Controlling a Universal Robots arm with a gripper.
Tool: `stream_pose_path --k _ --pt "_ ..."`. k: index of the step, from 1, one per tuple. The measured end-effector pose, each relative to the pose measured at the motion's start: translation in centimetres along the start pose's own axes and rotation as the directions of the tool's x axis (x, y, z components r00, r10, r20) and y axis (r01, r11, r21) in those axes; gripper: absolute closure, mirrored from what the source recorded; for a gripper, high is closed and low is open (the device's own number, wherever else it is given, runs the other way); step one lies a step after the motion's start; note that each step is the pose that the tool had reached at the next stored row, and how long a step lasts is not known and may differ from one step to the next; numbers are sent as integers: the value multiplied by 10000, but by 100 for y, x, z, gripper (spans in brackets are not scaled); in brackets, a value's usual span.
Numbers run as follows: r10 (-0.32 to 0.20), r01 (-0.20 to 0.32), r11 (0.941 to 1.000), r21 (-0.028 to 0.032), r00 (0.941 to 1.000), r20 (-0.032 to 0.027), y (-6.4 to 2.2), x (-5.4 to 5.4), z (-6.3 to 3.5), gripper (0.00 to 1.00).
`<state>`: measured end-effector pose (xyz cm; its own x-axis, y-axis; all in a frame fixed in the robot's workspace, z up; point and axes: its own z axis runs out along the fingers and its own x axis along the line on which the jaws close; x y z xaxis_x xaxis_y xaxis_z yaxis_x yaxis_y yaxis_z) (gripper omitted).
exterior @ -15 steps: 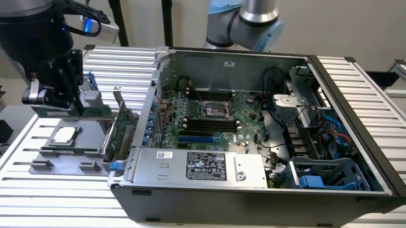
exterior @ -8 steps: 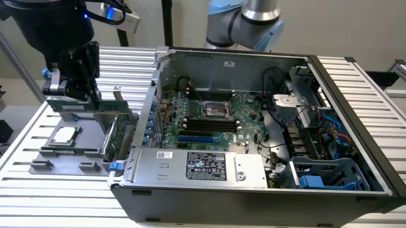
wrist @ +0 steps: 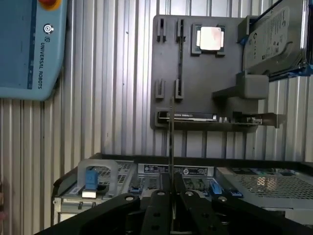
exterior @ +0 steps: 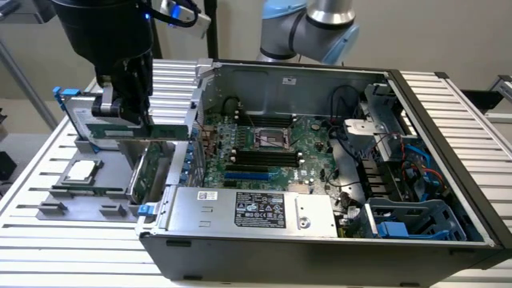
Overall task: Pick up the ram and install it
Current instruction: 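Pick up the ram and move it above insertion slot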
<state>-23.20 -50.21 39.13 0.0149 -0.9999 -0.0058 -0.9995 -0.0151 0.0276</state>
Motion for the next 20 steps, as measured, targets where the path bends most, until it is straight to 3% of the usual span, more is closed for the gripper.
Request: stream_pose_path --k 20 --pt "0 0 10000 -10 10000 1 -910 -43 -28 100"
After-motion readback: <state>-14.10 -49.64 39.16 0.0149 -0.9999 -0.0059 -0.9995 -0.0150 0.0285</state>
